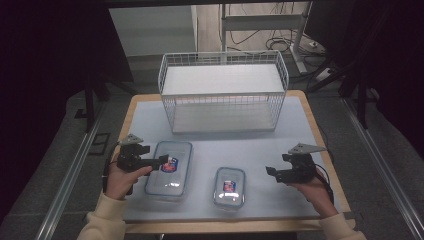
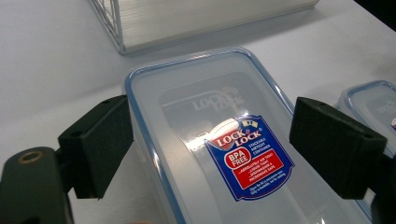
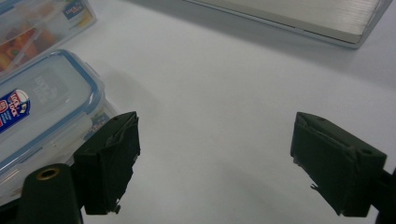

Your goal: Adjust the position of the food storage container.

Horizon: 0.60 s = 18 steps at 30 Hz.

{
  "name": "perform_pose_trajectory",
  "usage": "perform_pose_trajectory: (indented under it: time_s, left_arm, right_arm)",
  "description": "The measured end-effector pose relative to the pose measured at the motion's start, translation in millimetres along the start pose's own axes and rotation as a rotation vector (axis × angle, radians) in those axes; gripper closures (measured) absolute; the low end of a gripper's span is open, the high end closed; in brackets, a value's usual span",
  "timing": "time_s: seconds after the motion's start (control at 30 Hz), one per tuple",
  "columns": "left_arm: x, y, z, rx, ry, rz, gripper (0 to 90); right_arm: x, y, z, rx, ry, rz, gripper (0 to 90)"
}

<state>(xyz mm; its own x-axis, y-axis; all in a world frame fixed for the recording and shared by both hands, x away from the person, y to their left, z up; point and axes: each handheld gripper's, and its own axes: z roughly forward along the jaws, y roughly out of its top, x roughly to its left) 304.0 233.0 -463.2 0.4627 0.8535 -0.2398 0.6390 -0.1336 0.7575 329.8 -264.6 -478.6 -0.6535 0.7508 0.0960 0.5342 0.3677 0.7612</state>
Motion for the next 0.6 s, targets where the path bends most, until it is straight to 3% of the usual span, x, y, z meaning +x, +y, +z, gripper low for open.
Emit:
perform_pose_trajectory:
  time_s: [0.23,0.37,0.5,0.6]
  left_arm:
    - [-4.3,1.5,-7.9,-0.023,-0.004,0.002,17.0]
    - [-13.5,3.1,-11.7,-0.007,-0.019,0.004,27.1]
    - [-29.4,4.0,-16.3,0.007,-0.067,0.038,49.7]
    - [-39.2,2.8,-13.5,0.027,-0.128,0.066,75.6]
  right_arm:
    - [-4.1,0.6,-3.4,-0.012,0.0,0.006,17.1]
    - [-0.6,0.5,-2.3,-0.006,-0.01,-0.009,17.7]
    - [7.5,1.5,-6.6,-0.014,-0.023,-0.029,18.2]
    - [9.4,0.9,-8.9,-0.02,-0.024,-0.026,18.3]
